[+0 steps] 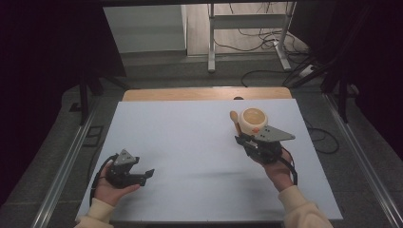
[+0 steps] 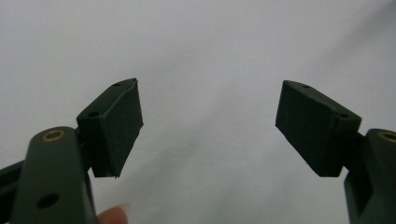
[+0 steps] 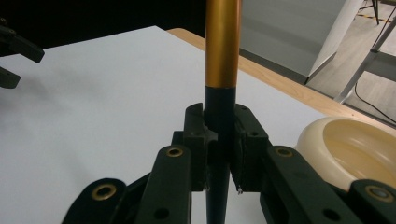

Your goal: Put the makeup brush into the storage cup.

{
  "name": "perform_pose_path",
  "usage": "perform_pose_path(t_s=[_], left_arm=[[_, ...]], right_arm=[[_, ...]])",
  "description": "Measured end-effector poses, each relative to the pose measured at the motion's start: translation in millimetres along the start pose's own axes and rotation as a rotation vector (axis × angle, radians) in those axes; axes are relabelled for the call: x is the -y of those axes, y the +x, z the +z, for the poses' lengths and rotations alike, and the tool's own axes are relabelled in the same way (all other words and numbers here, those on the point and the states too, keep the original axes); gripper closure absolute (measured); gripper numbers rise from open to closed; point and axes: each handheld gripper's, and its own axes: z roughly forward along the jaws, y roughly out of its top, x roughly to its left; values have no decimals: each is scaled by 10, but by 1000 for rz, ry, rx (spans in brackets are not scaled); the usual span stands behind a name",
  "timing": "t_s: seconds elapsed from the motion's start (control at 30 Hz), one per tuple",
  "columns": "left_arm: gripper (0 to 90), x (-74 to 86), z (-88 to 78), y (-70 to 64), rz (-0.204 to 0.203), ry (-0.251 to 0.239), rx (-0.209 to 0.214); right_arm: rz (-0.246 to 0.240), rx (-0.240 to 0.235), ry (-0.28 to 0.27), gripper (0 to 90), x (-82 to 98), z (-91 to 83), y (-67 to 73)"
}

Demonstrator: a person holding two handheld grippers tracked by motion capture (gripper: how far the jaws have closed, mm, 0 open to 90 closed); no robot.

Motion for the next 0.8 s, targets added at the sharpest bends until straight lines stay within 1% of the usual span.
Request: perform_pose_path(t_s=[0.17, 0.2, 0.43, 0.57, 0.8], left_arm=[[233, -1, -3, 4, 2, -1, 0], [233, -1, -1, 0, -2, -5, 1], [232, -9, 2, -8, 2, -5, 2], [231, -8, 2, -6, -4, -10, 3], [232, -9, 5, -1, 4, -9, 6]], right_arm=[[-1, 1, -9, 785, -34, -1, -8], [-1, 3, -13, 785, -43, -7, -13], [9, 24, -45, 785, -98, -58, -65], [24, 31, -57, 785, -120, -68, -100], [37, 41, -73, 785, -168, -69, -155]])
